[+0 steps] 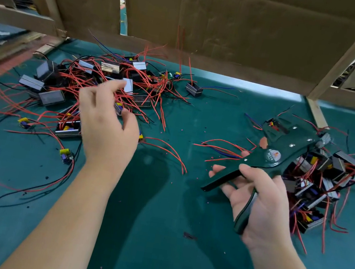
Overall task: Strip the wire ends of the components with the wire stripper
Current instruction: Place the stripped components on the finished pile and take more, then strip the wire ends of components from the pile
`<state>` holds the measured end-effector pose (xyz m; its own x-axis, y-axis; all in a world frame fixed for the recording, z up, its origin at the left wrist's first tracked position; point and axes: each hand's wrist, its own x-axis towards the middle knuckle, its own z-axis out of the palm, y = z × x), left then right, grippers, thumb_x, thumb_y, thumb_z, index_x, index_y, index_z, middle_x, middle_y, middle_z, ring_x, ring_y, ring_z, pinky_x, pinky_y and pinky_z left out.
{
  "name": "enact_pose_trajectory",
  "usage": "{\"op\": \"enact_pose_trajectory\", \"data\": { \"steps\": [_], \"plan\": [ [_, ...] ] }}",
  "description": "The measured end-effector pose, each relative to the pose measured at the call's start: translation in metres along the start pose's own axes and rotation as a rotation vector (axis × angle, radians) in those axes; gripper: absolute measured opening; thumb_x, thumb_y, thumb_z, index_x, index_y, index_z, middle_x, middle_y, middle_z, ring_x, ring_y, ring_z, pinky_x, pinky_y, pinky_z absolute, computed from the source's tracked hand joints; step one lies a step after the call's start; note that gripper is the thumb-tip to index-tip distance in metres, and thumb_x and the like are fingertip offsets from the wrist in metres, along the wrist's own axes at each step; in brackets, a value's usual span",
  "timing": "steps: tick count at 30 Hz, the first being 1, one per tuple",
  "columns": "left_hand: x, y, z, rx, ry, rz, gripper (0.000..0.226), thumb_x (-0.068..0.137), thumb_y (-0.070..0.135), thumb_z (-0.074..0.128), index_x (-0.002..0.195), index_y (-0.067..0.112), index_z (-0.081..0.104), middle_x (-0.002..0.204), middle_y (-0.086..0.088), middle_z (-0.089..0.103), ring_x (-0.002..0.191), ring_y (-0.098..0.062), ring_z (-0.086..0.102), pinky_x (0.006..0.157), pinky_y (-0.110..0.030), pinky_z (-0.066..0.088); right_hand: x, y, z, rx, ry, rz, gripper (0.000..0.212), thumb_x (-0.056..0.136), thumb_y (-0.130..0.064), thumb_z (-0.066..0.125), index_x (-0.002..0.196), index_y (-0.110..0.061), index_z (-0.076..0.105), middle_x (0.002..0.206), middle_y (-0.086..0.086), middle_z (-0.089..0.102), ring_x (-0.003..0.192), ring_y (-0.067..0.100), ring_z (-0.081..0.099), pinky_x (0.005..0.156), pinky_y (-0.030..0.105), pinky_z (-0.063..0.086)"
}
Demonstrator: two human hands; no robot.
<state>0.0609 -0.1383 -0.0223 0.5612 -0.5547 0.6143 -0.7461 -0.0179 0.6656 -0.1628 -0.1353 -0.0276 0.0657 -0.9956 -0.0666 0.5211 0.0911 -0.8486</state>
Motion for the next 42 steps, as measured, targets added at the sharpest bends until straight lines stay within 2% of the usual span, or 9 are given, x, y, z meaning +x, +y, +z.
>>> {"op": "enact_pose_trajectory", "data": {
  "steps": [7,11,15,18,22,26,29,39,42],
  "plan": [
    [0.005,-0.02,0.0,0.301,-0.228,-0.222,0.052,0.082,0.001,0.054,0.133,0.012,0.049,0.134,-0.016,0.045,0.124,-0.036,0.038,0.1,-0.046,0.032,0.001,-0.005,0.0,0.025,0.031,0.007,0.015,0.089,0.003,0.045,0.1,-0.007,0.049,0.09,0.015,0.06,0.079,0.04,0.067,0.072,0.054,0.057],
    [0.006,-0.019,-0.004,0.307,-0.069,-0.173,0.058,0.076,-0.002,0.053,0.132,0.012,0.049,0.141,-0.016,0.039,0.127,-0.039,0.035,0.103,-0.044,0.029,0.009,-0.009,-0.005,0.09,0.099,0.074,0.018,0.093,-0.001,0.039,0.109,-0.008,0.042,0.097,0.016,0.059,0.074,0.04,0.069,0.068,0.05,0.059],
    [0.012,-0.027,-0.009,0.442,-0.069,-0.36,0.067,0.076,0.003,0.058,0.139,0.015,0.039,0.146,-0.017,0.037,0.135,-0.04,0.028,0.11,-0.049,0.02,0.012,-0.015,-0.009,0.123,0.123,0.159,0.016,0.094,-0.009,0.035,0.09,-0.004,0.049,0.094,0.021,0.066,0.075,0.038,0.07,0.075,0.052,0.057],
    [0.012,-0.035,-0.007,0.507,-0.253,-0.418,0.063,0.081,0.011,0.06,0.14,0.017,0.039,0.145,-0.015,0.04,0.133,-0.038,0.033,0.107,-0.049,0.022,0.01,-0.018,-0.009,0.148,0.071,0.166,0.019,0.093,-0.014,0.034,0.086,-0.004,0.049,0.09,0.022,0.068,0.075,0.037,0.068,0.076,0.05,0.058],
    [0.011,-0.04,-0.005,0.528,-0.209,-0.33,0.041,0.083,0.026,0.061,0.124,0.027,0.054,0.127,-0.007,0.054,0.119,-0.033,0.043,0.098,-0.047,0.023,0.003,-0.021,-0.005,0.174,-0.122,0.098,0.025,0.072,-0.023,0.053,0.076,0.0,0.063,0.098,0.029,0.066,0.074,0.037,0.066,0.071,0.047,0.059],
    [0.016,-0.043,-0.007,0.313,-0.15,-0.283,0.041,0.078,0.02,0.062,0.118,0.028,0.055,0.092,0.008,0.065,0.101,-0.027,0.058,0.093,-0.04,0.032,-0.003,-0.025,-0.003,0.211,-0.282,0.041,0.044,0.058,-0.032,0.069,0.089,0.0,0.067,0.103,0.03,0.066,0.076,0.036,0.065,0.075,0.048,0.057],
    [0.019,-0.046,-0.007,0.124,-0.235,-0.29,0.049,0.076,0.022,0.07,0.121,0.028,0.054,0.106,0.008,0.065,0.097,-0.023,0.061,0.088,-0.038,0.047,-0.005,-0.025,-0.002,0.218,-0.347,0.057,0.04,0.061,-0.035,0.066,0.094,-0.013,0.075,0.101,0.026,0.068,0.076,0.033,0.065,0.078,0.047,0.056],
    [0.017,-0.044,-0.006,-0.448,-0.38,-0.237,0.07,0.074,0.006,0.081,0.119,0.048,0.047,0.122,0.008,0.058,0.098,0.004,0.064,0.085,-0.015,0.048,-0.007,-0.017,0.001,0.2,-0.395,0.092,0.047,0.059,-0.038,0.076,0.102,-0.019,0.074,0.105,0.029,0.067,0.079,0.035,0.065,0.08,0.048,0.056],
    [0.016,-0.043,-0.006,-0.457,-0.451,-0.158,0.078,0.071,-0.001,0.08,0.114,0.056,0.048,0.123,0.016,0.057,0.097,0.003,0.065,0.089,-0.022,0.051,-0.005,-0.017,0.001,0.19,-0.397,0.092,0.046,0.058,-0.039,0.076,0.099,-0.019,0.075,0.106,0.028,0.067,0.079,0.036,0.064,0.081,0.048,0.055]
  ]
}}
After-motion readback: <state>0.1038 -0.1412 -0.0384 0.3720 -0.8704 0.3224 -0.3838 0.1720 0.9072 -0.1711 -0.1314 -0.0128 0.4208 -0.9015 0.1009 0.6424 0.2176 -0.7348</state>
